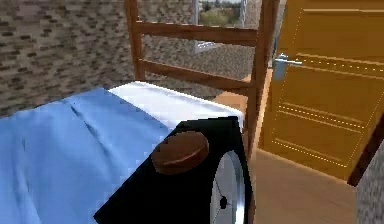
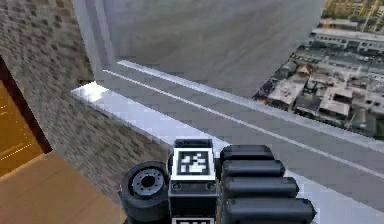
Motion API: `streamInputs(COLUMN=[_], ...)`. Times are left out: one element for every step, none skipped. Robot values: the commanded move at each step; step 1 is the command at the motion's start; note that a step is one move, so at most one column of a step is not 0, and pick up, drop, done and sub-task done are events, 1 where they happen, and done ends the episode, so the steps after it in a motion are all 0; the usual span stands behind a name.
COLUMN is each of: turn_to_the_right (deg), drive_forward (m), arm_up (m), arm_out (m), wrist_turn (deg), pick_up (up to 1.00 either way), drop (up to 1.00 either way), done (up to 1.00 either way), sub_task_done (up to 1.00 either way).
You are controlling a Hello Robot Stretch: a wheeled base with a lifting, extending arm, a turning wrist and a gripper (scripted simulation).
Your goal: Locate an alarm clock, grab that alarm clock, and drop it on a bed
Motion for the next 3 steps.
streamInputs(turn_to_the_right=[-45.0,-45.0,-18.0], drive_forward=[0.00,0.00,0.00], arm_up=[0.00,0.00,0.00], arm_out=[0.00,0.00,0.00], wrist_turn=[0.0,0.0,0.0], pick_up=[0.00,0.00,0.00], drop=[0.00,0.00,0.00], done=[0.00,0.00,0.00], sub_task_done=[0.00,0.00,0.00])
